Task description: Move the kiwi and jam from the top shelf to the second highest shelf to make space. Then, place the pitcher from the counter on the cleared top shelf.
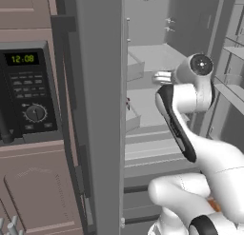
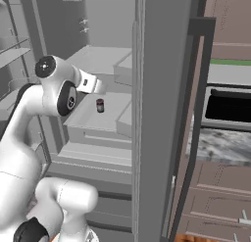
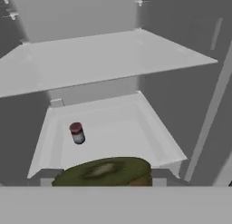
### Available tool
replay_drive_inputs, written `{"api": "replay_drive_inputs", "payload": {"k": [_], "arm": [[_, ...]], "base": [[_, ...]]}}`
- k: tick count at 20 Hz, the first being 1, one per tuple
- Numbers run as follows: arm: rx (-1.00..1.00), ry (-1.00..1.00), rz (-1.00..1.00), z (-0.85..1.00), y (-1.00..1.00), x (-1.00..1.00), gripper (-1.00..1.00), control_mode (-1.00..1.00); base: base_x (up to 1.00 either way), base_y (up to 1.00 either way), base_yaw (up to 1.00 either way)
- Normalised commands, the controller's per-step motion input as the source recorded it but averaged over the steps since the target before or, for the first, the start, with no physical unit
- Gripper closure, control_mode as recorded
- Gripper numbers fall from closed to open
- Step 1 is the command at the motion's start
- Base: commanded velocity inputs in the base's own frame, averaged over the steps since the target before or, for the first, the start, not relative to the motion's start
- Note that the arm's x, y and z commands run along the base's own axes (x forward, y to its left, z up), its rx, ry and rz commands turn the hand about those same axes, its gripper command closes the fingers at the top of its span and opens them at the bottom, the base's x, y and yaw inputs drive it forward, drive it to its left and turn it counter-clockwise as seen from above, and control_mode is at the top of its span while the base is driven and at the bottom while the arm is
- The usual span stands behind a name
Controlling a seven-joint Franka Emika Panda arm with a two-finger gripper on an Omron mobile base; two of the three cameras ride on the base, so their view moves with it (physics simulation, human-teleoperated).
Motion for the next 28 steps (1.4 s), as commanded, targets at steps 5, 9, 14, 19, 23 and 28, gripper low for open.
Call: {"api": "replay_drive_inputs", "payload": {"k": [5,9,14,19,23,28], "arm": [[-0.01,0.0,0.0,-0.18,0.0,-0.84,1.0,-1.0],[0.0,-0.01,0.0,-0.47,0.0,-0.1,1.0,-1.0],[0.0,0.0,0.0,-0.48,0.0,0.12,1.0,-1.0],[0.0,0.0,0.0,-0.28,-0.01,0.35,1.0,-1.0],[0.0,0.0,0.0,-0.12,-0.09,0.41,1.0,-1.0],[0.0,0.01,0.0,-0.04,-0.23,0.44,1.0,-1.0]], "base": [[0.0,0.0,0.0],[0.0,0.0,0.0],[0.0,0.0,0.0],[0.0,0.0,0.0],[0.0,0.0,0.0],[0.0,0.0,0.0]]}}
